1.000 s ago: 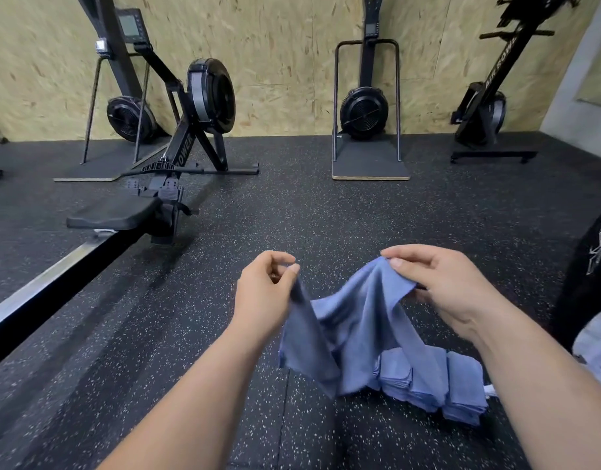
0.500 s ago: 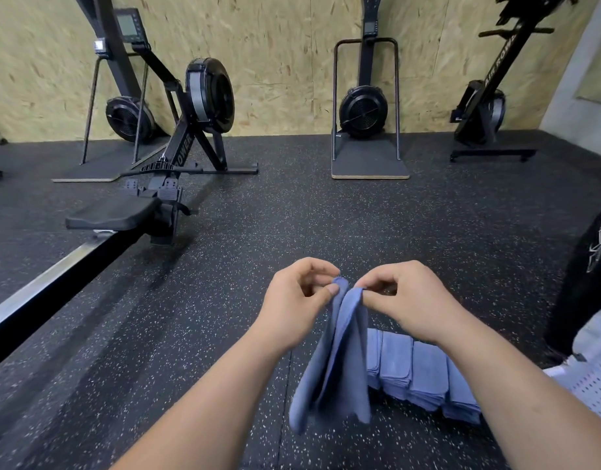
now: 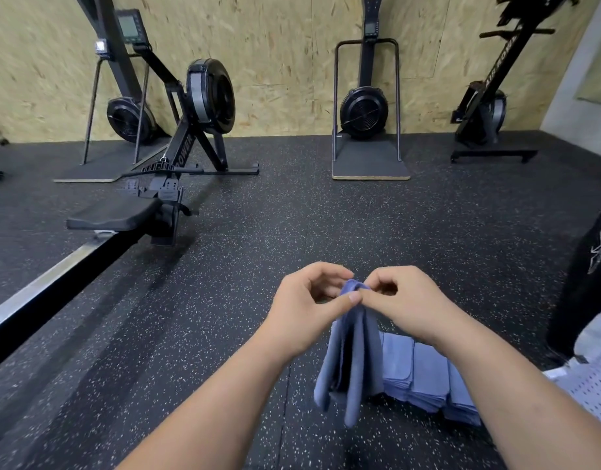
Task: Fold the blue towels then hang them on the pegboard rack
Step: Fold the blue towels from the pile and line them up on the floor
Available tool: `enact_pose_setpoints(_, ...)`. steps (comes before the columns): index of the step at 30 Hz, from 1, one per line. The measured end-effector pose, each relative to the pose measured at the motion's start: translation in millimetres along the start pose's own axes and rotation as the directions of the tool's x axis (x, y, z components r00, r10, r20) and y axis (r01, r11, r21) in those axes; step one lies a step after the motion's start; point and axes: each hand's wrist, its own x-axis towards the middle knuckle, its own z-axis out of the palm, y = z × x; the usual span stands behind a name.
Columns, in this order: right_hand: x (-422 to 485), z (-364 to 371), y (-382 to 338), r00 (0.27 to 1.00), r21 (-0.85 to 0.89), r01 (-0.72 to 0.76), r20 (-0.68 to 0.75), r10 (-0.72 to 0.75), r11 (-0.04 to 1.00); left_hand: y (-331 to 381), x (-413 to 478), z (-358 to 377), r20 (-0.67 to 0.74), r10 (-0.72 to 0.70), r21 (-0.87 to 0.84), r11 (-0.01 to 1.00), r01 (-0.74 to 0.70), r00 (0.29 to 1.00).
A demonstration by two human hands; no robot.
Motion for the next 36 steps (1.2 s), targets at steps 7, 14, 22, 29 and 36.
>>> enact_pose_setpoints(7, 3, -3, 12, 0.996, -0.054, 0.083, 0.046, -0.08, 0.995, -6, 3, -4, -0.051, 0.027, 0.143, 0.99, -0.019, 0.998)
enact_pose_setpoints(14, 5, 5, 17, 0.98, -0.205, 0.186, 0.103, -0.168, 0.961, -5, 2, -2, -0.032, 0.042, 0.175, 0.984, -0.036, 0.999)
enact_pose_setpoints(22, 2, 14, 15, 0.975, -0.287, 0.221, 0.094, -0.202, 0.932, -3, 2, -13, 0.03, 0.066, 0.511, 0.856, -0.072, 0.997)
enact_pose_setpoints(29, 8, 0, 28, 0.988, -0.306, 0.136, 0.118, -0.104, 0.942, -2, 9, -31, -0.173, 0.139, 0.582, 0.813, -0.013, 0.975)
enact_pose_setpoints(36, 10, -41, 63, 0.998, -0.484, -0.047, -0.067, 0.016, 0.874, -9, 13, -79, -0.455, 0.121, 0.546, 0.821, 0.169, 0.882)
